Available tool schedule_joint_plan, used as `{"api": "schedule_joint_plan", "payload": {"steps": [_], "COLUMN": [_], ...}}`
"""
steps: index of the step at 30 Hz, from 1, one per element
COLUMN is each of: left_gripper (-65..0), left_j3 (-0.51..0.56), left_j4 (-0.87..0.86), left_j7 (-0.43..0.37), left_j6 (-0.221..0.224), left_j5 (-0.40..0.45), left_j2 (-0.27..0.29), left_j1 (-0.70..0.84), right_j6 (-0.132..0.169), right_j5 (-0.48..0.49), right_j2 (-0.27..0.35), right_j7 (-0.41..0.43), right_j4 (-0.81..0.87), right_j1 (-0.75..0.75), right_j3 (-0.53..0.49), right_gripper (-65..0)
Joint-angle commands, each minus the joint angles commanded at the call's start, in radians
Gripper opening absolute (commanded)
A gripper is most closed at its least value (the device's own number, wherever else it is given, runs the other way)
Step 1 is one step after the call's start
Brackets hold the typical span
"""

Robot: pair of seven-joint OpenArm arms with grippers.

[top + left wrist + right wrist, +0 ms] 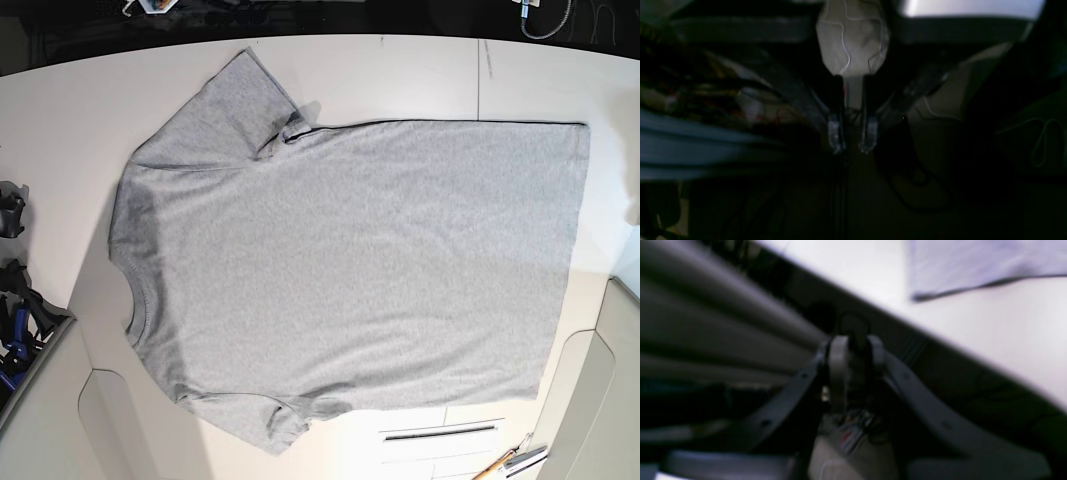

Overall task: Fold the T-shirt properly
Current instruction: 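Move both grippers down to the shirt's shoulder-side edge corners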

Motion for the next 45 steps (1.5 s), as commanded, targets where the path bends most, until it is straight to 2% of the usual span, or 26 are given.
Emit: {"api": "schedule_joint_plan", "payload": {"steps": [2,5,9,11,13,15,17,19,21,25,26,28,30,32,37,42,45], "left_gripper": [-53.5,-53.3,-43.1,-38.7,-37.4,-36.2,-30.0,-26.7,-26.7,-26.7,-26.3,-21.3,-19.4,-19.4,-19.4,-19.4,-19.4], "left_j3": [-0.019,-0.050,-0.084,-0.101,-0.118,-0.137,-0.164,-0.195,-0.229,-0.263,-0.263,-0.263,-0.264,-0.266,-0.309,-0.407,-0.425], "left_j4": [0.036,0.082,0.138,0.162,0.183,0.196,0.196,0.196,0.196,0.195,0.195,0.190,0.170,0.137,0.037,-0.069,-0.149], "left_j7": [0.002,0.007,0.007,0.007,0.007,0.007,0.022,0.069,0.122,0.217,0.220,0.220,0.220,0.225,0.243,0.247,0.252], "left_j6": [-0.008,-0.047,-0.064,-0.079,-0.080,-0.079,-0.079,-0.079,-0.079,-0.071,-0.064,-0.037,-0.014,-0.011,0.003,0.003,0.003], "left_j5": [0.000,0.000,0.000,-0.003,-0.019,-0.048,-0.079,-0.114,-0.163,-0.236,-0.235,-0.235,-0.234,-0.233,-0.235,-0.250,-0.270], "left_j2": [0.000,0.000,-0.005,-0.005,-0.005,-0.005,-0.005,-0.006,-0.015,-0.068,-0.079,-0.095,-0.109,-0.122,-0.152,-0.180,-0.211], "left_j1": [0.000,0.000,0.000,0.000,0.000,-0.004,-0.019,-0.050,-0.087,-0.162,-0.177,-0.206,-0.233,-0.265,-0.352,-0.423,-0.463], "right_j6": [0.000,0.000,0.000,-0.002,-0.010,-0.040,-0.089,-0.145,-0.182,-0.185,-0.184,-0.183,-0.166,-0.139,-0.139,-0.139,-0.139], "right_j5": [0.051,0.108,0.141,0.156,0.186,0.201,0.201,0.204,0.244,0.305,0.314,0.345,0.356,0.366,0.372,0.372,0.372], "right_j2": [0.000,0.000,0.000,0.000,-0.003,-0.004,-0.005,-0.006,-0.006,-0.009,-0.009,-0.010,-0.023,-0.039,-0.072,-0.072,-0.072], "right_j7": [0.000,-0.001,-0.011,-0.048,-0.099,-0.121,-0.134,-0.156,-0.190,-0.261,-0.267,-0.282,-0.310,-0.326,-0.328,-0.330,-0.330], "right_j4": [0.022,0.025,0.024,0.024,0.024,0.019,0.011,-0.005,-0.030,-0.095,-0.112,-0.146,-0.177,-0.201,-0.240,-0.240,-0.240], "right_j1": [0.003,0.019,0.062,0.092,0.123,0.151,0.175,0.202,0.232,0.287,0.299,0.320,0.342,0.357,0.371,0.371,0.371], "right_j3": [0.057,0.132,0.186,0.192,0.192,0.191,0.191,0.191,0.191,0.191,0.191,0.191,0.191,0.190,0.190,0.190,0.190], "right_gripper": [-55.7,-55.7,-55.7,-55.6,-55.4,-50.3,-43.7,-39.4,-36.4,-32.9,-32.0,-29.3,-28.7,-28.7,-28.7,-28.7,-28.7]}}
